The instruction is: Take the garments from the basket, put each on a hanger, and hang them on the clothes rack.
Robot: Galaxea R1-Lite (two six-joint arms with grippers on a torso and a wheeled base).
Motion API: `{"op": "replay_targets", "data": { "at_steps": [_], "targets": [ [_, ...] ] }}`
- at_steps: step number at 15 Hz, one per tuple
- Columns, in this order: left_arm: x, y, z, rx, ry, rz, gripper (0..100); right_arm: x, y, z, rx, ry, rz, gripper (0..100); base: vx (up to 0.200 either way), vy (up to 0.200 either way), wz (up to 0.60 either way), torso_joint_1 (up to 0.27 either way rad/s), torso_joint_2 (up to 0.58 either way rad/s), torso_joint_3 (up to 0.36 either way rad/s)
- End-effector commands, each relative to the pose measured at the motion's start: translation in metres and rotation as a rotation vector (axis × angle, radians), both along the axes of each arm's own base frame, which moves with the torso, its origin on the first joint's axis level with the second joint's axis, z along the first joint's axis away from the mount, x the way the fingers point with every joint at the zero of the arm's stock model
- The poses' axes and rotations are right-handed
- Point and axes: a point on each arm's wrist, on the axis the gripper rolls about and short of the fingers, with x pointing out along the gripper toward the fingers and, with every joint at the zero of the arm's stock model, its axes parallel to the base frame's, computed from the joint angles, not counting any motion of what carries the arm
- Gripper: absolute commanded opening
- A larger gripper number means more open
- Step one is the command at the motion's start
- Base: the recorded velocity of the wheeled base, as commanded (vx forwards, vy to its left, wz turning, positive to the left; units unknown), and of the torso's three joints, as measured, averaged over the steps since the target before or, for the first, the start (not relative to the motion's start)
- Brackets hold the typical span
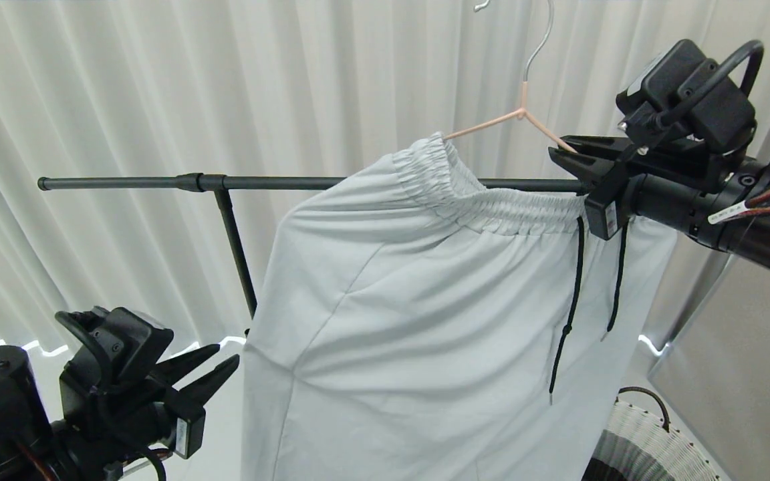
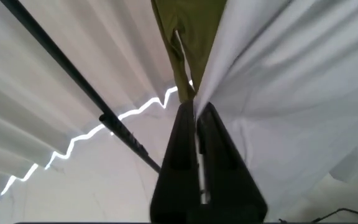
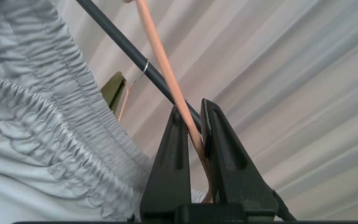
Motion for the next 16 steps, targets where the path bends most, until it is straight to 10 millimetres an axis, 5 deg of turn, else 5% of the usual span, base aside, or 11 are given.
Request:
{"op": "replay_targets", "data": {
  "at_steps": [1,7,16],
  "targets": [
    [0.001,0.0,0.004,-0.01,-0.017,-0.003,100,0.001,0.0,-0.001,-0.004,0.004,-0.001,0,0.0,0.0,0.0,0.0,0.0,0.0],
    [0.007,-0.005,0.017,-0.029,-0.073,-0.018,100,0.008,-0.019,-0.009,-0.016,0.026,-0.127,0,0.0,0.0,0.0,0.0,0.0,0.0],
    [0.022,-0.008,0.015,-0.022,-0.053,-0.005,100,-0.001,-0.115,-0.028,-0.084,0.067,-0.525,0,0.0,0.0,0.0,0.0,0.0,0.0]
  ]
}}
